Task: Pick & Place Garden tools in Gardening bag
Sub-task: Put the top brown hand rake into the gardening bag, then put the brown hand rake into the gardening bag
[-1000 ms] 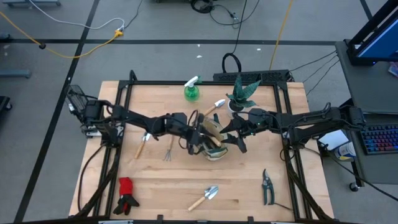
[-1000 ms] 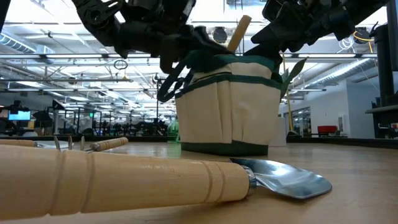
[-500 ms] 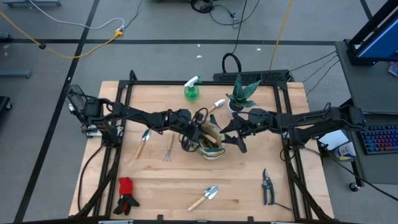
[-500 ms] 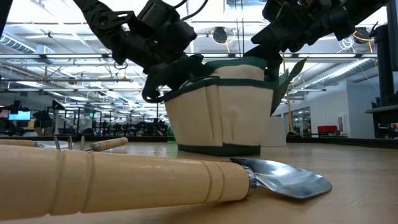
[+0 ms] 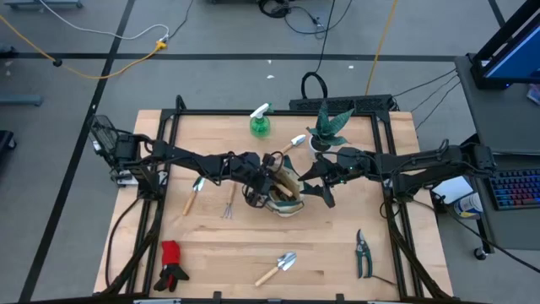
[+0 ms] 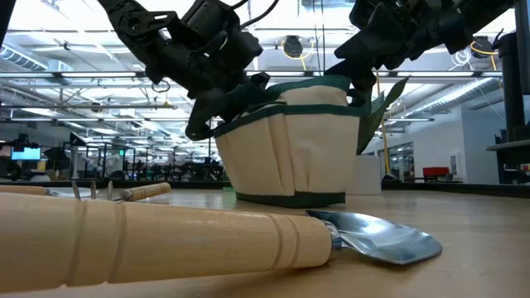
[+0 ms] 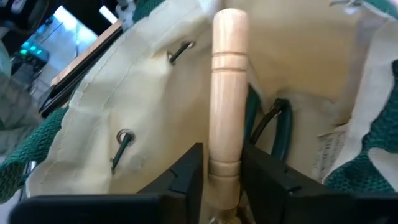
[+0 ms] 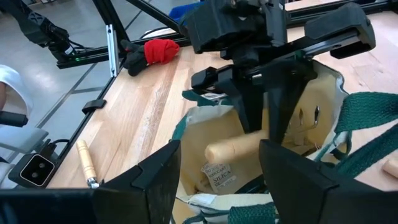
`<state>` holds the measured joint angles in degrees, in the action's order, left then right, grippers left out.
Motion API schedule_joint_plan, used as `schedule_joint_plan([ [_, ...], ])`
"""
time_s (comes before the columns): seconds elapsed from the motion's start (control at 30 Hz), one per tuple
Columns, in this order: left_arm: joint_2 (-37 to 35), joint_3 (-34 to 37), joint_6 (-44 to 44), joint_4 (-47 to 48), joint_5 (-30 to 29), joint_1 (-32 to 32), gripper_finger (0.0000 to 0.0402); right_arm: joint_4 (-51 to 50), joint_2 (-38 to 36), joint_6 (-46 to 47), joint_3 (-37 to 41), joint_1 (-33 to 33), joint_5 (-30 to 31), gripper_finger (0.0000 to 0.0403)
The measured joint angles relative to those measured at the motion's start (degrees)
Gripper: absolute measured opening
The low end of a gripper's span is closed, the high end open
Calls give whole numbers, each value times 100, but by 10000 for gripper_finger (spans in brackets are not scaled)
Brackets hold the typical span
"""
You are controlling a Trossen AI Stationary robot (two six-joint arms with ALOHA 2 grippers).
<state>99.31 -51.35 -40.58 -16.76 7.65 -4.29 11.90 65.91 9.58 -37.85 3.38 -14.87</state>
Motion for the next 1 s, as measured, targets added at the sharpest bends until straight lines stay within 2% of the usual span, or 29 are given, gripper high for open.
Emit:
schedule_joint_plan([
  [0.33, 0, 2, 18, 26, -78, -7, 180, -6, 0, 0, 0, -1, 2, 210],
  [1.0, 0, 7, 317, -189, -76, -3, 184, -13, 0, 17, 0, -1, 0, 210],
])
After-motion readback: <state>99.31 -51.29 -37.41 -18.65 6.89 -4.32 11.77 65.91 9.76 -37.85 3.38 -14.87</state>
